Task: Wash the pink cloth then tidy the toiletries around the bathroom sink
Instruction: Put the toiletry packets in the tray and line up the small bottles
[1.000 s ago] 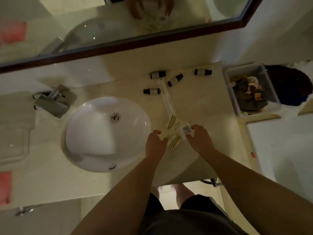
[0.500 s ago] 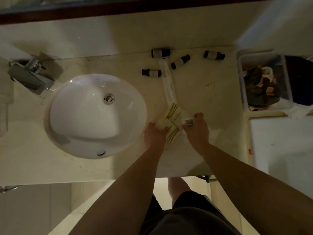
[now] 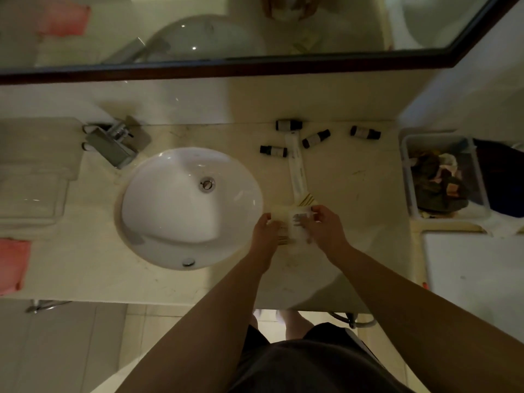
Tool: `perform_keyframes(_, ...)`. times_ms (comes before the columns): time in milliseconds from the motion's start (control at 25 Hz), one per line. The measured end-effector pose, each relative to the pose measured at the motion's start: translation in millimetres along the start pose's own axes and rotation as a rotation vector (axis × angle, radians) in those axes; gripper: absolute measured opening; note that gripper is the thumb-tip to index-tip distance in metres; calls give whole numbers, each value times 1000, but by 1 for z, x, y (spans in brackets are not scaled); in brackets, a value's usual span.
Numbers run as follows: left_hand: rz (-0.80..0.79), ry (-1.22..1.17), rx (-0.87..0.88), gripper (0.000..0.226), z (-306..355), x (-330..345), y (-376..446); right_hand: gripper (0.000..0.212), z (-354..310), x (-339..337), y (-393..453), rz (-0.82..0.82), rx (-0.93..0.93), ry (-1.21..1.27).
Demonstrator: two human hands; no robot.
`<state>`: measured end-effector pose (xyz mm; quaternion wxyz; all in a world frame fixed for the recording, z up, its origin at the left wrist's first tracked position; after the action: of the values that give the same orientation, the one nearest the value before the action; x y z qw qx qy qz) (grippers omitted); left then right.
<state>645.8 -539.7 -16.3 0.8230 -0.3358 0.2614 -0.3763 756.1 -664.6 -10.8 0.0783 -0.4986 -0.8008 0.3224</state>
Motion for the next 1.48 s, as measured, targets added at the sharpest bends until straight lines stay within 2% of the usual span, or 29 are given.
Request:
perform_keyframes(80,-19,-83,-19,11,1,-6,-5,32,-7,10,-4,-21,-62,-76)
perform_keyframes(160,-35,-61,28,28,0,-13,-9,32,-7,16,-3,-20,-62,-100)
perform_keyframes(240,22,-56,51,32,-6,-26,-11,33,-6,18,0,-9,-68,-150)
perform_keyframes(440,139,-138,6,24,-26,-51,-6,49,-2,8,23,70,-272,-784)
perform_keyframes(680,184,-164,13,30,-40,-58,-1,55,19,8,44,78,-305,-1058)
perform_keyframes(840,205,-199,-4,24,-43,-64,0,42,23,4,44,101,-202,-816)
perform_keyframes(920,198,-203,0,22,-36,-67,-3,33,17,3,41,85,-207,-749)
perform_keyframes(1160,212,-190,48,20,5,-79,-8,37,-10,-8,43,94,-110,-448)
perform_keyframes(1320,215,-163,75,20,23,-88,-2,45,-26,2,65,123,-56,-444)
perform_keyframes(1480,211,-131,30,24,22,-98,10,47,-27,24,85,179,-41,-465)
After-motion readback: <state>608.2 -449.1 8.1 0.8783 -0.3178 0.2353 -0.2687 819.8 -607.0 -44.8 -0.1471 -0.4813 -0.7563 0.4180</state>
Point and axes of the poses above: each hand's wrist, its own y-axis towards the middle knuckle, its own x-axis out of the palm, z = x × y, the point moved 7 cm from there along y, towards the middle knuckle, and after that the axes turned 5 degrees about y, right-handed, at the moved point
